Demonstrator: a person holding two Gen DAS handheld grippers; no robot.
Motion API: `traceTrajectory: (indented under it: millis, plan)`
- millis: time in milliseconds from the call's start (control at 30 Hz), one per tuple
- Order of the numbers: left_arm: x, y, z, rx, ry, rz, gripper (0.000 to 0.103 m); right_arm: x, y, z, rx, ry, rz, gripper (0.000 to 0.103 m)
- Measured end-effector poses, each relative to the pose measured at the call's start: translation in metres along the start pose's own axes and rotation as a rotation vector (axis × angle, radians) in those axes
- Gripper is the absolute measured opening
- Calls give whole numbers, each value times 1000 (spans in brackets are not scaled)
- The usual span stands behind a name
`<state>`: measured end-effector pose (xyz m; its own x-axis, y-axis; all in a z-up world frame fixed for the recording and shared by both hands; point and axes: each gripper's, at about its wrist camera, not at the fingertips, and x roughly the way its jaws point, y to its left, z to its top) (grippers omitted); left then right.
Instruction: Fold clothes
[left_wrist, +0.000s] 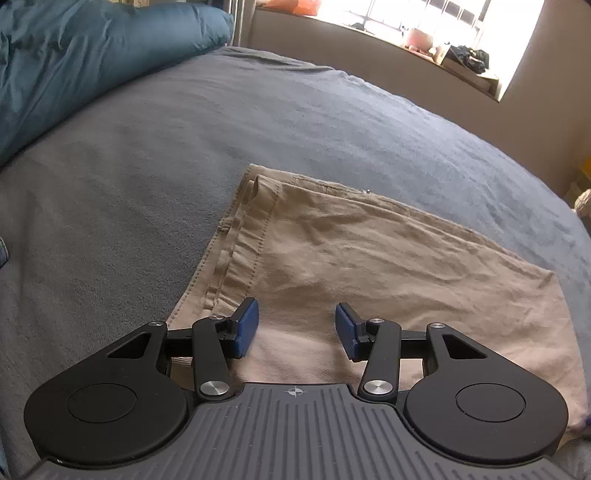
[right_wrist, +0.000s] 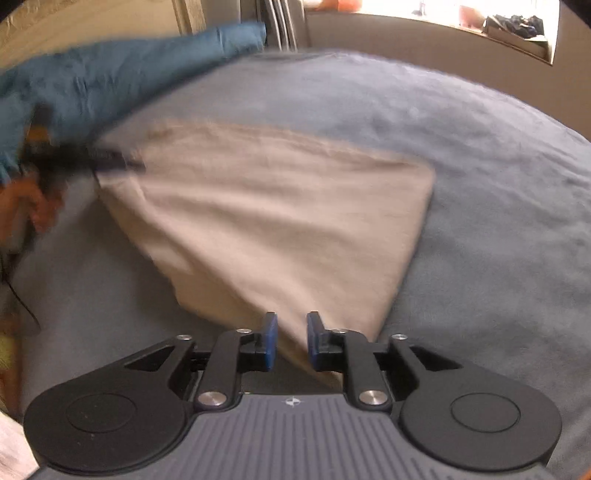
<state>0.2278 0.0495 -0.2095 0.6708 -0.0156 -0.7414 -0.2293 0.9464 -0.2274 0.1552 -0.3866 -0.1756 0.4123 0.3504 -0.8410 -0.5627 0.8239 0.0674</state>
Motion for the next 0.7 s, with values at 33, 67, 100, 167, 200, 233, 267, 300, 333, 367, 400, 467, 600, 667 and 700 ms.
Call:
traceTrajectory:
  millis: [33,67,100,167,200,233,267,300,333,367,400,467,600,667,700]
  plan:
    - [-2,0,1,-6,-4,-2,46,15,2,-7,-17,42,-34,22]
    - [-8,-2,2,4,-21,8,47,20,4,-13,-27,38,-45,23]
    - [-14,-4,3,15,-39,20,47,21,6,-15,-33,33,-54,23]
    - [-32,-14,2,88,-112,29,48,7,11,-6,-22,23,-63,23]
    - [-42,-19,1,127,-148,25,49,-2,12,-1,-12,10,-58,23]
    - [-50,-26,-2,168,-178,11,49,-13,12,4,15,-20,-27,24]
    - [-56,-32,-4,201,-194,-11,50,-22,11,12,49,-52,14,24]
    - [-60,-41,-7,243,-200,-42,50,-29,9,19,81,-81,52,24]
    - [-59,-51,-11,288,-197,-63,50,-29,9,27,108,-105,84,24]
    - [-54,-58,-13,320,-187,-56,50,-27,10,35,131,-126,106,24]
    - [-49,-66,-16,350,-176,-47,50,-17,14,45,145,-138,102,24]
    - [-31,-71,-19,365,-142,1,50,3,22,64,170,-159,97,24]
    - [0,-45,-17,231,-66,61,50,58,43,76,171,-123,74,24]
    - [6,-29,-15,168,-53,82,50,66,56,63,131,-105,50,25]
    - [6,-24,-14,153,-58,75,50,65,61,55,111,-107,42,24]
